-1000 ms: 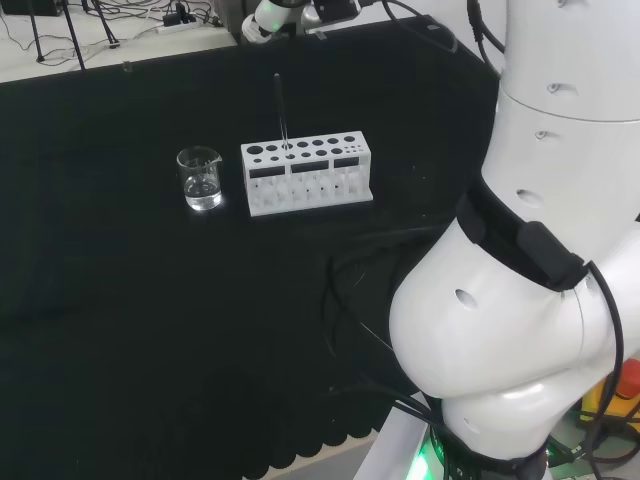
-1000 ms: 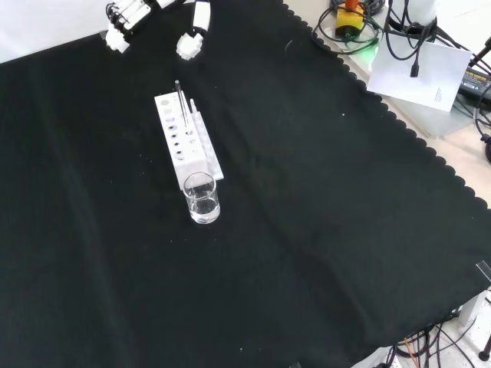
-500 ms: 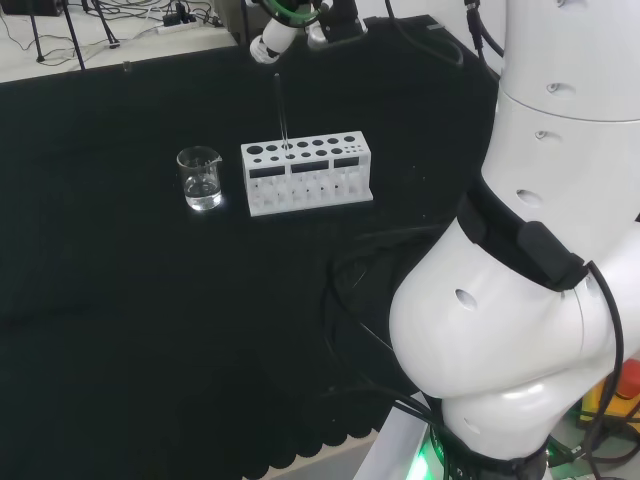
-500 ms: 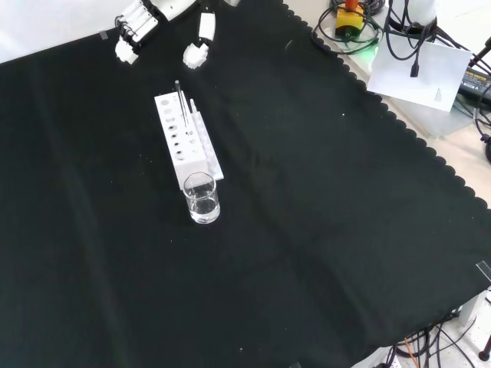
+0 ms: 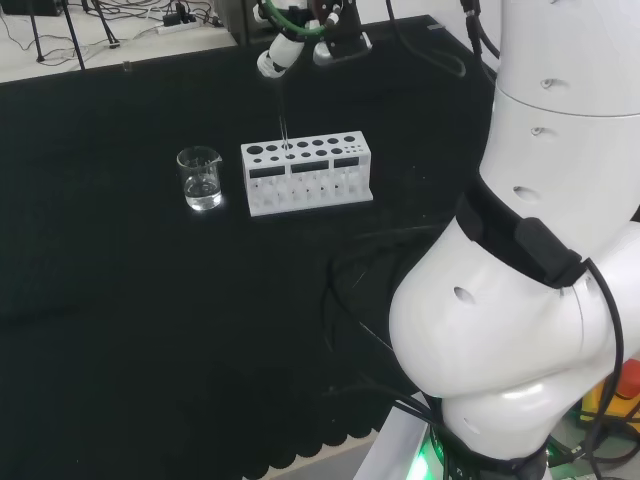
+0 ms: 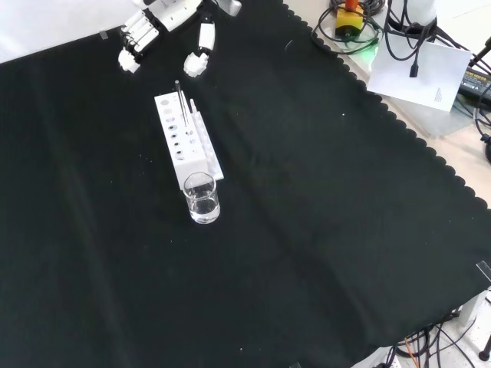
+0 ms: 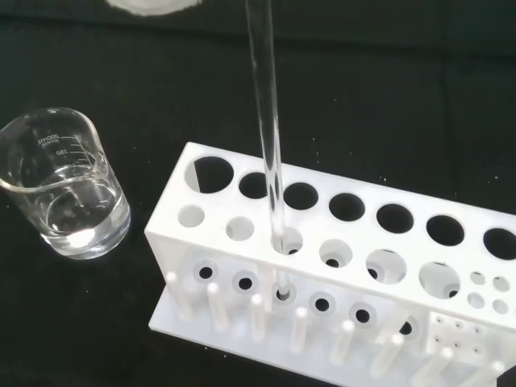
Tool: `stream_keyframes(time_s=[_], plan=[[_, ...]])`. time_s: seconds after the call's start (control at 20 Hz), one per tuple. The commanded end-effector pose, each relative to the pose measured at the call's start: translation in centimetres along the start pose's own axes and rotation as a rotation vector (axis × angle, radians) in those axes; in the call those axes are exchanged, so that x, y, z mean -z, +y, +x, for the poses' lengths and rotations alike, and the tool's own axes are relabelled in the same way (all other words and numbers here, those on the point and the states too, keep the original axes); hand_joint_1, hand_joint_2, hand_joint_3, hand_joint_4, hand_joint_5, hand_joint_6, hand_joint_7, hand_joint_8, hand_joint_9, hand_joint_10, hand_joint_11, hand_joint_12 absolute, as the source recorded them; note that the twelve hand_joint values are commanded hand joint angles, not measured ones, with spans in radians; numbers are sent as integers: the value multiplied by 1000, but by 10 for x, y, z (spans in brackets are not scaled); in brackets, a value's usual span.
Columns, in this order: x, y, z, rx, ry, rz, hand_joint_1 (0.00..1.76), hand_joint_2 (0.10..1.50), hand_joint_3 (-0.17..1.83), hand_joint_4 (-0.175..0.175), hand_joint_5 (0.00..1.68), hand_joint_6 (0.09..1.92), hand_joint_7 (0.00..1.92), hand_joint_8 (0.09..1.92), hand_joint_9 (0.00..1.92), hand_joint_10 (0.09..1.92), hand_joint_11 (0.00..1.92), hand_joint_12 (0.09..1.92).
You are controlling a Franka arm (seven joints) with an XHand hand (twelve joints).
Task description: Take the glass rod from the white test tube rack.
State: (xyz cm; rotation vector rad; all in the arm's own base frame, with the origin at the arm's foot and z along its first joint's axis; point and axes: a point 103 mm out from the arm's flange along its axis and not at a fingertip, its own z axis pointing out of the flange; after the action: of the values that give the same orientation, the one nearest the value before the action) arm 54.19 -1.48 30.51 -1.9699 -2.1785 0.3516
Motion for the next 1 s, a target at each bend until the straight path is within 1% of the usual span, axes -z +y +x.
stream_keyframes(time_s=[0.05, 0.2, 0.4, 0.45, 0.55, 0.7, 0.85, 0.95, 1.0], plan=[[-18, 7, -7, -8, 16, 12, 697, 833, 566, -154, 82, 87, 0, 820, 121, 948, 34, 1463], [-21, 7, -7, -10, 19, 14, 694, 836, 565, -156, 88, 87, 4, 907, 180, 950, 60, 1458], [-25, 7, -3, -6, 4, 11, 693, 838, 566, -158, 97, 87, 42, 948, 253, 960, 86, 1458], [-26, 7, -2, -5, 5, 12, 694, 838, 566, -162, 115, 87, 91, 960, 294, 954, 105, 1453], [-28, 8, 0, -2, 4, 13, 697, 838, 569, -172, 169, 87, 256, 986, 415, 942, 184, 1435], [-33, 10, 2, 2, 3, 11, 704, 841, 570, -175, 254, 87, 458, 1003, 594, 935, 313, 1406], [-37, 11, 2, 7, -4, 1, 719, 846, 569, -175, 352, 99, 565, 998, 729, 927, 424, 1374], [-39, 12, 2, 8, -8, 5, 734, 850, 566, -175, 404, 136, 619, 990, 789, 922, 478, 1356], [-41, 13, 2, 8, -9, 7, 740, 852, 562, -175, 417, 183, 647, 980, 818, 915, 505, 1347]])
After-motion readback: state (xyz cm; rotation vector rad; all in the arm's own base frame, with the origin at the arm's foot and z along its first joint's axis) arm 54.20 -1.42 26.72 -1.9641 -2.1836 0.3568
